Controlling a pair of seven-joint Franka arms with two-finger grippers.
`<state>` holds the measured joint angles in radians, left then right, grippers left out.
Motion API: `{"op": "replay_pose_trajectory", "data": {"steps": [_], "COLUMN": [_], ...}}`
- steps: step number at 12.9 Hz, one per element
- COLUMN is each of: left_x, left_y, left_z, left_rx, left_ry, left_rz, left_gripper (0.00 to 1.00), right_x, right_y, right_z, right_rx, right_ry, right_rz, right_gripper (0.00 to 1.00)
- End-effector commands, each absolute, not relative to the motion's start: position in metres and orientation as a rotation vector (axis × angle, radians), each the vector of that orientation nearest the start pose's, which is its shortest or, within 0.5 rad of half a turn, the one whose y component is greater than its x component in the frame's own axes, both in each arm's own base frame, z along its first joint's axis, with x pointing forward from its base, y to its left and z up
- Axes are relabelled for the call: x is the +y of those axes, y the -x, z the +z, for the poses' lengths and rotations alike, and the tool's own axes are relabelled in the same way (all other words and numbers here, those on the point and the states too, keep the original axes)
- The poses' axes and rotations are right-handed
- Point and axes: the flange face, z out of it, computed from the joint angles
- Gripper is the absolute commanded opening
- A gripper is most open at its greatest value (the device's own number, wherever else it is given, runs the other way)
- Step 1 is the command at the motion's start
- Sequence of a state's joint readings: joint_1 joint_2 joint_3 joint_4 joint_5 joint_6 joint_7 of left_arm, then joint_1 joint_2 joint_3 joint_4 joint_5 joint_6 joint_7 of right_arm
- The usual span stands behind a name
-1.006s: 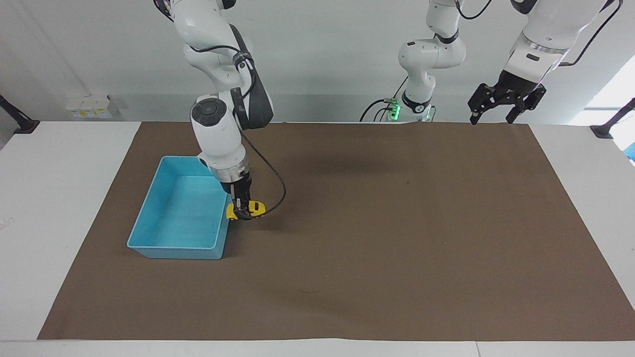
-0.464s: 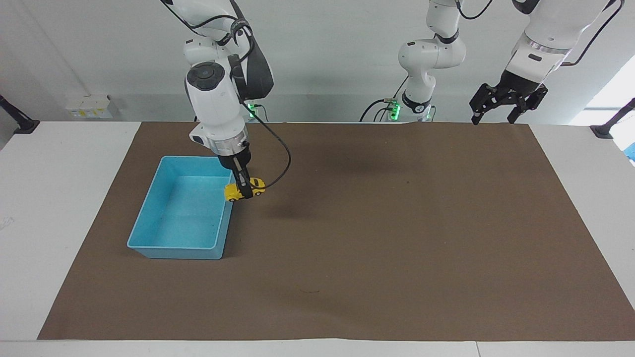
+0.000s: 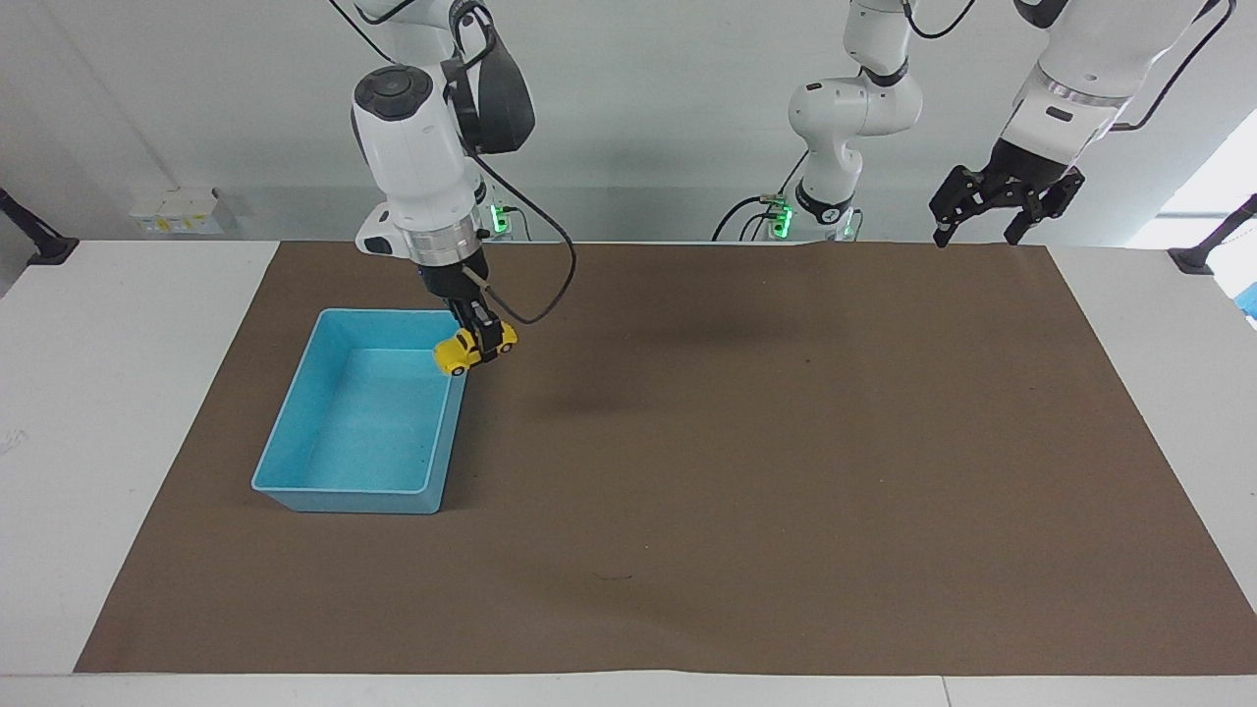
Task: Wind up and store yellow beetle car
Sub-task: 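Close the right gripper on the car and lift it, then carry the car over the blue bin and lower it inside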
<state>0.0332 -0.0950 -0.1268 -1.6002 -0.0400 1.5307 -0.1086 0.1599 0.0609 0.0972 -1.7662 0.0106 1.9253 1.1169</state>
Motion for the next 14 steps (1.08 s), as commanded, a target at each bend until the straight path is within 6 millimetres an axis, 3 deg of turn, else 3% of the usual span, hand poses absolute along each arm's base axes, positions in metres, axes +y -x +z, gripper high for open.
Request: {"op": "replay_pose_trajectory", "data": {"steps": [1,10,14], "left_x": [-0.054,-0.054,-0.054], "left_y": [-0.511,-0.511,-0.511], "left_z": [0.662,0.662,0.662], "left_rx": [-0.02,-0.02,-0.02], "left_ry": [3.181,3.181,3.181], "left_rz": [-0.025,-0.025,-0.025], "left_gripper": [1.0,1.0,1.0], "right_x": [0.135,0.036,-0.002], "right_y": [-0.569,-0.58,-0.578], "right_z": [0.539,0.547,0.546], "right_rx": [1.088,0.545,0.381], "right_ry": [2.86,3.048,3.086], "right_rz": [-0.096,-0.089,-0.062], "right_gripper": [0.0,0.0,0.0]}}
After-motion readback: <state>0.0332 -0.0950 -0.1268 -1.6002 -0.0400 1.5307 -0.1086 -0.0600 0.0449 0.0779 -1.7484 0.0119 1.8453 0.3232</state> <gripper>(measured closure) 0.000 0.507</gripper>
